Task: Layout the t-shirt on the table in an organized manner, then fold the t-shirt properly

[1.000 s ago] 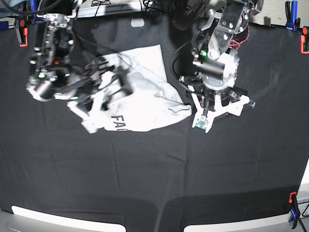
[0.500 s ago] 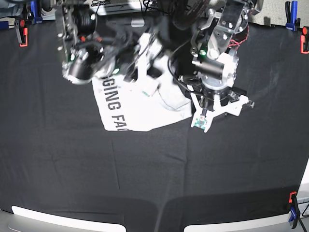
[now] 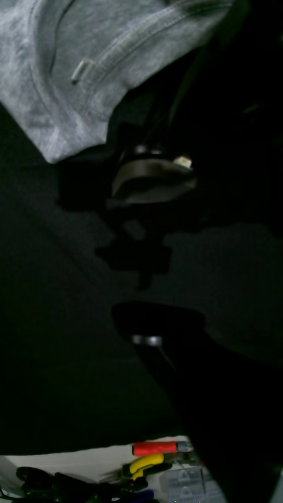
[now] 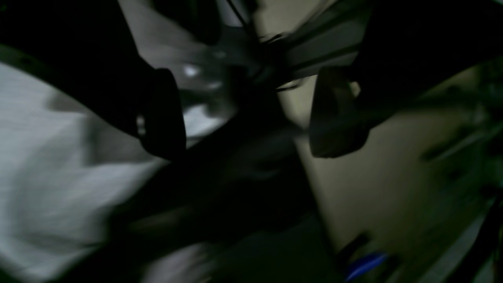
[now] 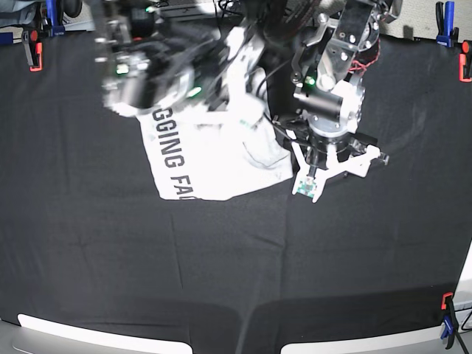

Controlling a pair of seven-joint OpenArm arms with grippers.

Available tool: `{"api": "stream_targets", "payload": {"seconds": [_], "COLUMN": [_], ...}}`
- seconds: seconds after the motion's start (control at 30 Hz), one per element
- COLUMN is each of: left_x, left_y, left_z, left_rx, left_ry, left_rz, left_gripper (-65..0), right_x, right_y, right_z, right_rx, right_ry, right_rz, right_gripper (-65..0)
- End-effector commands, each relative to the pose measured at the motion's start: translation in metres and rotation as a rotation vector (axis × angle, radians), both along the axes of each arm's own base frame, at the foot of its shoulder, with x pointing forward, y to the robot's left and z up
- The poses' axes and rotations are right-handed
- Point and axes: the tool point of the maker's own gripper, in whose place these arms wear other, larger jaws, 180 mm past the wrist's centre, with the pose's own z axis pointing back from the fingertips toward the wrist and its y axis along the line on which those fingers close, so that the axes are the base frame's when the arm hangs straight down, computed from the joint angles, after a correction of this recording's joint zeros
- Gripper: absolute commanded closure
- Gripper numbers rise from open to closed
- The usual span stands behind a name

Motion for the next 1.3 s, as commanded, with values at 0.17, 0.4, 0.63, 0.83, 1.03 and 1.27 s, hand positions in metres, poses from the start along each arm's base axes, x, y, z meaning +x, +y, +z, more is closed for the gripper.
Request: {"api": "stream_targets", "payload": {"seconds": [0.17, 0.4, 0.63, 0.83, 1.03, 1.27], "left_x": [0.005, 0.008, -0.011, -0.023, -0.039, -0.093], "left_y": [-0.011, -0.018, -0.085, -0.129, -0.146, -0.203], "left_z": [0.008, 0.01, 0.014, 0.035, 0.031, 0.04], "left_rx": [-0.064, -0.101, -0.327, -0.372, -0.396, -0.684], "left_ry": [-0.032, -0.04, 0.015, -0.054, -0.009, 0.146], "left_rz": [-0.021, -0.042, -0.304, -0.466, -0.52, -0.715], "left_gripper": [-37.2, -37.2, -37.1, -37.1, -37.1, -37.1], "right_x": [0.078, 0.122, 0.144, 0.16, 0.159, 0.179], "right_y": [-0.064, -0.135, -0.154, -0.173, -0.171, -0.183], "right_z": [0.062, 0.105, 0.146, 0.159, 0.16, 0.161], "right_rx": [0.035, 0.033, 0.091, -0.005, 0.009, 0.045], "right_ry": [-0.259, -0.424, -0.626, -0.705, -0.712, -0.665], "right_rz": [-0.269, -0.521, -0.621, -0.685, -0.683, -0.753], "right_gripper": [-46.5, -14.4, 0.0, 0.0, -40.8, -41.5]}}
